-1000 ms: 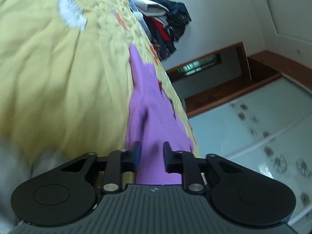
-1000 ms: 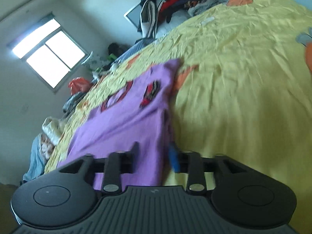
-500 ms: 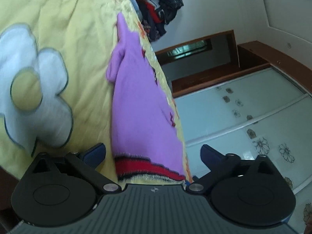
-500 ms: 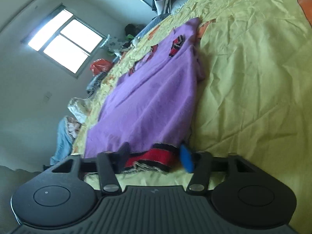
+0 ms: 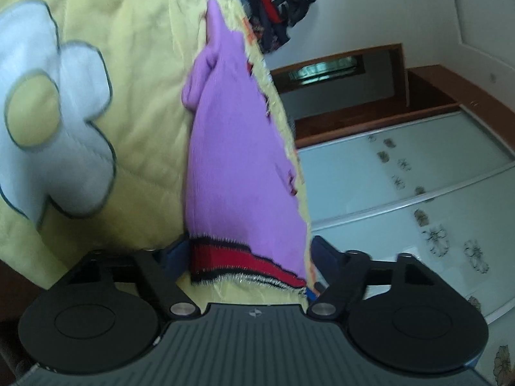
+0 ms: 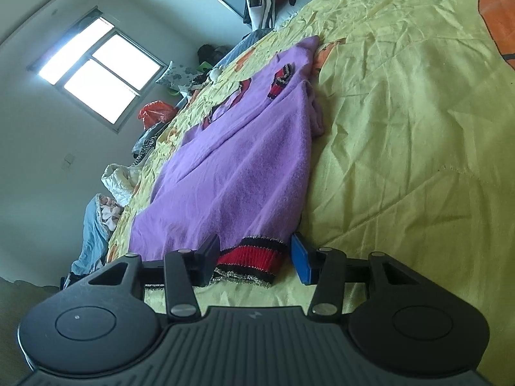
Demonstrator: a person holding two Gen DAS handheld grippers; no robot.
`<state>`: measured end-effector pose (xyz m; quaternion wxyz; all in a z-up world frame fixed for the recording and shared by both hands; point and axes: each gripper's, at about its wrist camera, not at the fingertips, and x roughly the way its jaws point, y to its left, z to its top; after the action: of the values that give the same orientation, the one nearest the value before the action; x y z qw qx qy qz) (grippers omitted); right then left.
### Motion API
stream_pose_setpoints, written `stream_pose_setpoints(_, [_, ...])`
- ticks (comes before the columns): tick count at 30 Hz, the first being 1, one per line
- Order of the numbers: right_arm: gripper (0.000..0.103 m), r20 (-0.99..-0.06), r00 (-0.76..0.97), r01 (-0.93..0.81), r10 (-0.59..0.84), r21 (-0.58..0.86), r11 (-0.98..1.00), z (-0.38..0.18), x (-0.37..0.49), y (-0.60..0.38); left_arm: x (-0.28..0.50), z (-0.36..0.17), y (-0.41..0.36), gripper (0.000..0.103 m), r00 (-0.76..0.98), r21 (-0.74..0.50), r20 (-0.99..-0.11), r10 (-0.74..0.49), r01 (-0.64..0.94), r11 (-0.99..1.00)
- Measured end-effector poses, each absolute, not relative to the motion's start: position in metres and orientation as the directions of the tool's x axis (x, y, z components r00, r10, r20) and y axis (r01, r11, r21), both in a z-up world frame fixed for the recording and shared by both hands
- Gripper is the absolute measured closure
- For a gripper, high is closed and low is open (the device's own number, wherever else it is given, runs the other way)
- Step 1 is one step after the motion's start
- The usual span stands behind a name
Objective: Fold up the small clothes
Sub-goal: 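Grasp the red ribbed hem band with both tools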
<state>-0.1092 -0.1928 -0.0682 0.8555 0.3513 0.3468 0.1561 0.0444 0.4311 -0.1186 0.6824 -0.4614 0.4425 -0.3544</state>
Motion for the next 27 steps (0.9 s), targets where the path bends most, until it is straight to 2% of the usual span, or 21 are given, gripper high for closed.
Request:
stream_pose_setpoints(1, [0.056,-0.485,0.710,-0.023,0.510,0.708,0.706,-0.068,-0.109,-0.193,0.045,-0.119,0.427,0.046,0.350,-0.938,-0.291,-0.890,0.076,0.337])
stream_pose_setpoints(3, [0.056,-0.489,0.709,-0.022,0.508,0.705,0.709,-0.067,-0.108,-0.192,0.045,-0.121,0.423,0.069,0.350,-0.930,-0.323,-0.879,0.056,0.364])
stream_pose_setpoints(4, [0.056,-0.491,0.708,-0.022,0.507,0.703,0.711,-0.066,-0.109,-0.192,0.046,-0.124,0.422,0.075,0.344,-0.929,-0.332,-0.878,0.043,0.368])
stream_pose_setpoints(6, [0.056,-0.491,0.709,-0.024,0.507,0.701,0.712,-0.066,-0.108,-0.192,0.046,-0.130,0.423,0.096,0.345,-0.922,-0.353,-0.870,0.027,0.385])
stream_pose_setpoints(19, [0.057,-0.477,0.718,-0.055,0.508,0.688,0.724,-0.069,-0.111,-0.183,0.043,-0.149,0.435,0.098,0.371,-0.939,-0.323,-0.871,-0.010,0.344])
stream_pose_setpoints(20, [0.061,-0.477,0.717,-0.061,0.508,0.683,0.728,-0.069,-0.109,-0.181,0.043,-0.150,0.436,0.097,0.371,-0.939,-0.323,-0.871,-0.013,0.343])
stream_pose_setpoints(21, [0.085,-0.490,0.721,-0.050,0.490,0.668,0.743,-0.069,-0.107,-0.179,0.042,-0.150,0.436,0.097,0.373,-0.939,-0.323,-0.870,-0.016,0.342])
stream_pose_setpoints(22, [0.098,-0.527,0.717,-0.027,0.456,0.633,0.773,-0.069,-0.103,-0.176,0.041,-0.150,0.437,0.097,0.374,-0.939,-0.324,-0.869,-0.013,0.345])
stream_pose_setpoints(27, [0.099,-0.487,0.770,-0.055,0.412,0.593,0.803,-0.053,-0.114,-0.171,0.034,-0.146,0.437,0.098,0.408,-0.931,-0.325,-0.854,0.022,0.365])
